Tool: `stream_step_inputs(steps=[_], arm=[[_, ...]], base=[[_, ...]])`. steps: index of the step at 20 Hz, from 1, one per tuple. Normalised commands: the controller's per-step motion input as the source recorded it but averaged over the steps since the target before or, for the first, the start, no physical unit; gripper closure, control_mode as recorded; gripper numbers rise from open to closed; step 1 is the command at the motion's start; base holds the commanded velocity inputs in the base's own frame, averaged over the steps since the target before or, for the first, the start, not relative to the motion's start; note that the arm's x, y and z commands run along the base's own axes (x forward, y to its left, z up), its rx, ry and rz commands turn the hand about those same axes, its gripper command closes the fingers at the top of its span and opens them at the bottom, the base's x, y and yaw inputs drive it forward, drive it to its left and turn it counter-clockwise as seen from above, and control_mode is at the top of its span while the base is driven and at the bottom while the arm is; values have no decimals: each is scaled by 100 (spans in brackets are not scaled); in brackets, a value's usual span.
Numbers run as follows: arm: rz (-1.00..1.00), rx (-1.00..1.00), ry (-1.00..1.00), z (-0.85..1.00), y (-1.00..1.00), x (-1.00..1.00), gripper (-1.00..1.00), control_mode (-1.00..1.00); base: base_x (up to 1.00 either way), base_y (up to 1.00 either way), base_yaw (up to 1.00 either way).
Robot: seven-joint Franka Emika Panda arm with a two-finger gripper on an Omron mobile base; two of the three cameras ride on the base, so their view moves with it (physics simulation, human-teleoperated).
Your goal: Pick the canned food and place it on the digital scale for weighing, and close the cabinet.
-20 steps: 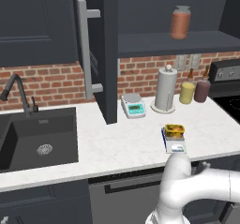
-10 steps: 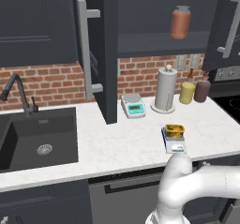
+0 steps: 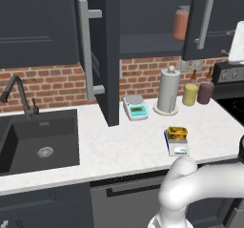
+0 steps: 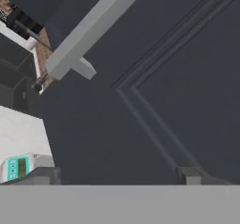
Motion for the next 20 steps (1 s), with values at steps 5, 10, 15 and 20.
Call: stream_step_inputs(steps=[5,10,15,20], arm=[[-19,-6,-9,-46,56,99,-100,-100],[-14,0,-4,-21,19,99,-100,-100],[-9,0,0,-20,4,89,-100,-100],[0,0,-7,-5,0,-52,-100,-100]], base=[[0,0,0],[0,0,0],[0,0,0],[0,0,0]])
